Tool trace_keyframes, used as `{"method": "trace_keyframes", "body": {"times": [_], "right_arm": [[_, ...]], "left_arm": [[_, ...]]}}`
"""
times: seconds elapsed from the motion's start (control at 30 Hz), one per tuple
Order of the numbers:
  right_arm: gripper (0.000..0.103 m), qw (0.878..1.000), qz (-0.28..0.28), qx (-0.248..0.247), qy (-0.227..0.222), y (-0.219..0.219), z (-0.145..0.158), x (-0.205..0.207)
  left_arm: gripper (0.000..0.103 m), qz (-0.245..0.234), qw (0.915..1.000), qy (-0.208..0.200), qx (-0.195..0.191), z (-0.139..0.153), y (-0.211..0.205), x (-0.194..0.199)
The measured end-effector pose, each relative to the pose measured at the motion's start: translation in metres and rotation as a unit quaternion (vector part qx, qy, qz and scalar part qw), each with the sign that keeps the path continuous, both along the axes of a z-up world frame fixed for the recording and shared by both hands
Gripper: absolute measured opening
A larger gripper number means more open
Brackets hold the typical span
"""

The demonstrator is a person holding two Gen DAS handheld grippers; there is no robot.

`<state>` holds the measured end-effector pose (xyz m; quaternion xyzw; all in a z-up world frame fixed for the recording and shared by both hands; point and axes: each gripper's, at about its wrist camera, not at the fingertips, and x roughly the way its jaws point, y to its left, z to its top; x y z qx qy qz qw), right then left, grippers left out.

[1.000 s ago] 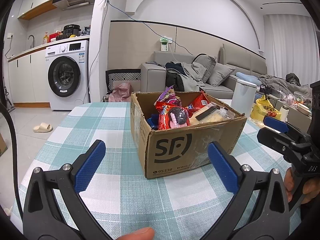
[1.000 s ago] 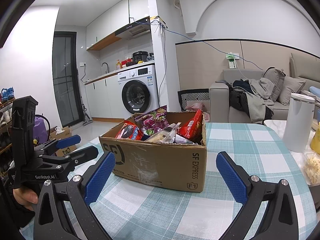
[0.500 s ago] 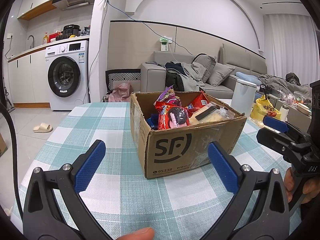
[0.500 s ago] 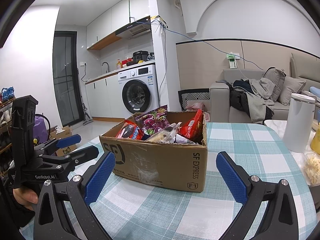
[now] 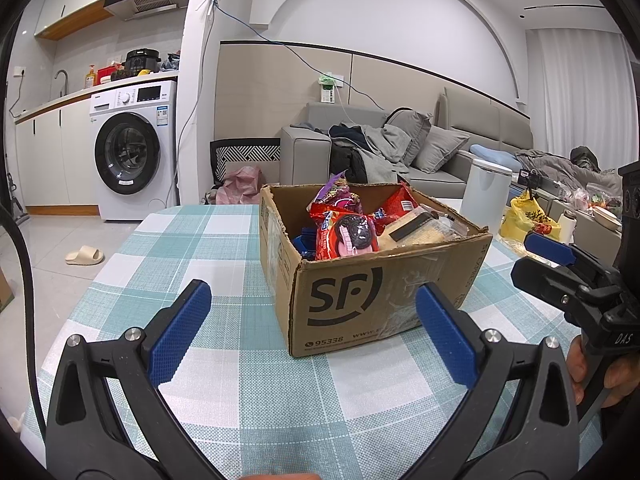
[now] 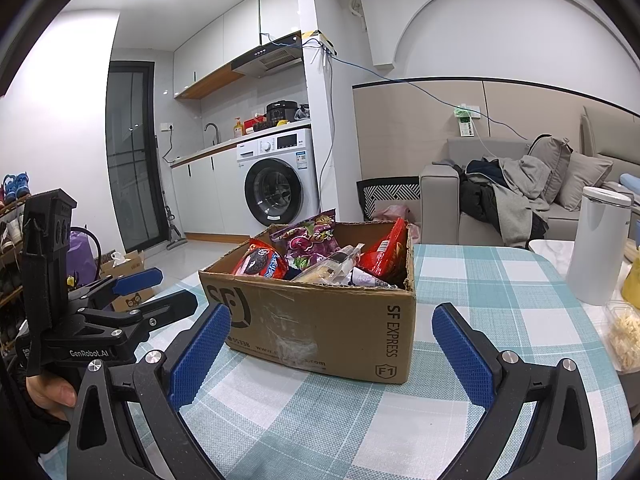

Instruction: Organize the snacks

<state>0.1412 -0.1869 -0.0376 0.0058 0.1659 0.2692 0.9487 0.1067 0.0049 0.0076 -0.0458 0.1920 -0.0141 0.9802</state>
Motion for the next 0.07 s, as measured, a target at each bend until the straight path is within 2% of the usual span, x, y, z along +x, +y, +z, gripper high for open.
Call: {"method": "trace_keyframes", "body": {"times": [0.07], "right_arm": [[0.103, 1.000, 0.000, 0.000, 0.000, 0.0001, -0.0001, -0.0002]], "left_arm": [[0.102, 0.000, 1.0000, 0.000, 0.000, 0.0001, 0.0002, -0.0001]]}}
